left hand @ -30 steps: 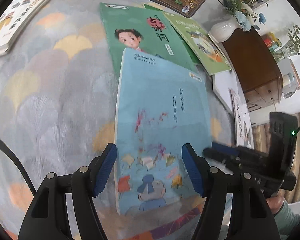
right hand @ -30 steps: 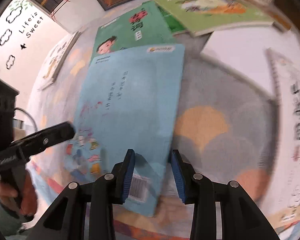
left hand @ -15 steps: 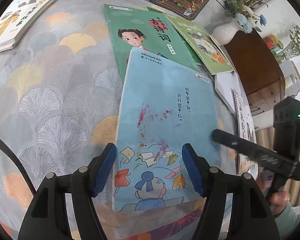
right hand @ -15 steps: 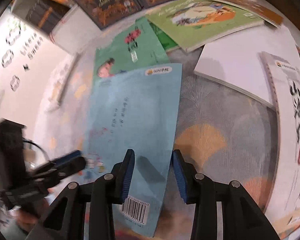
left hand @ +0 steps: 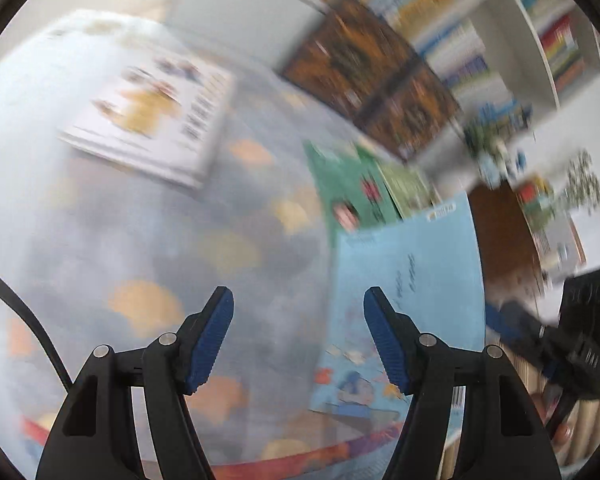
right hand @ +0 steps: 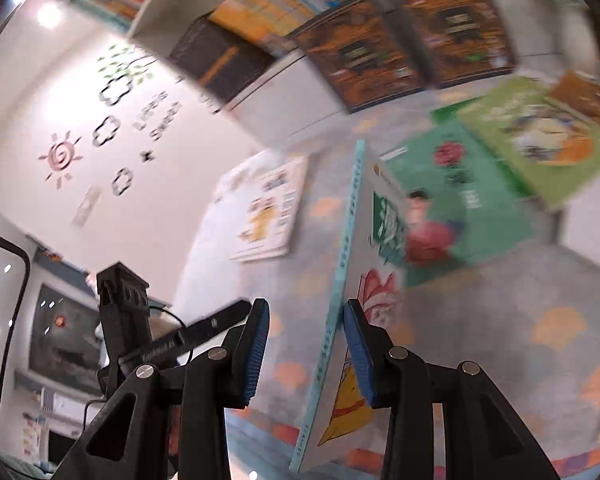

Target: Organize books

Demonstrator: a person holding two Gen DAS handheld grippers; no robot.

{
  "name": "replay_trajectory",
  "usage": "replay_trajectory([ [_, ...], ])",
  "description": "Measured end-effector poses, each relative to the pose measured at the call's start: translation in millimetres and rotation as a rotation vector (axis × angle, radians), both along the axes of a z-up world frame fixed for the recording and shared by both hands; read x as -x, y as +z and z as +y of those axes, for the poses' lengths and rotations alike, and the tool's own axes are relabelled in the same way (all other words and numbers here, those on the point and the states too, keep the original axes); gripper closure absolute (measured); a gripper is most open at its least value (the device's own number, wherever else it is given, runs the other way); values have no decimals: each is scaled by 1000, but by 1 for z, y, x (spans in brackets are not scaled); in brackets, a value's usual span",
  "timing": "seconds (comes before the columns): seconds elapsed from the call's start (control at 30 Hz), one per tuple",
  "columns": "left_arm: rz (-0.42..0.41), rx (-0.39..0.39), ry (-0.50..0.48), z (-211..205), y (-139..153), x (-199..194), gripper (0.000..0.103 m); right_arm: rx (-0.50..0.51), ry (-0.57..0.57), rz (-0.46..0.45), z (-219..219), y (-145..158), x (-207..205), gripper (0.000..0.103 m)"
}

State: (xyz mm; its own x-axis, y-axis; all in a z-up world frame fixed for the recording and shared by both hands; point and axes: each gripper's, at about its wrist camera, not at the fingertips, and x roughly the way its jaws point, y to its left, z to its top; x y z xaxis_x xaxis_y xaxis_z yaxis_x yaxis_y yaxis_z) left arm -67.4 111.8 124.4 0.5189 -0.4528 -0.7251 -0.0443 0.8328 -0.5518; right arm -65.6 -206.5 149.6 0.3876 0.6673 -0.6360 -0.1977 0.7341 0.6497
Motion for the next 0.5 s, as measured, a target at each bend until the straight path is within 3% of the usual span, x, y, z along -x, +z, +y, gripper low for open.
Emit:
replay_trajectory([
  [0.17,8,-15,116,62,-5,12,38,-37,85,76,52,-21,7,65],
  [0.3,58,-1,106,74,-26,15,38,0,65,144,67,-48,15,65],
  [0.5,142,-31,4,54,-67,11,38,221,34,197,80,-88,16,65],
])
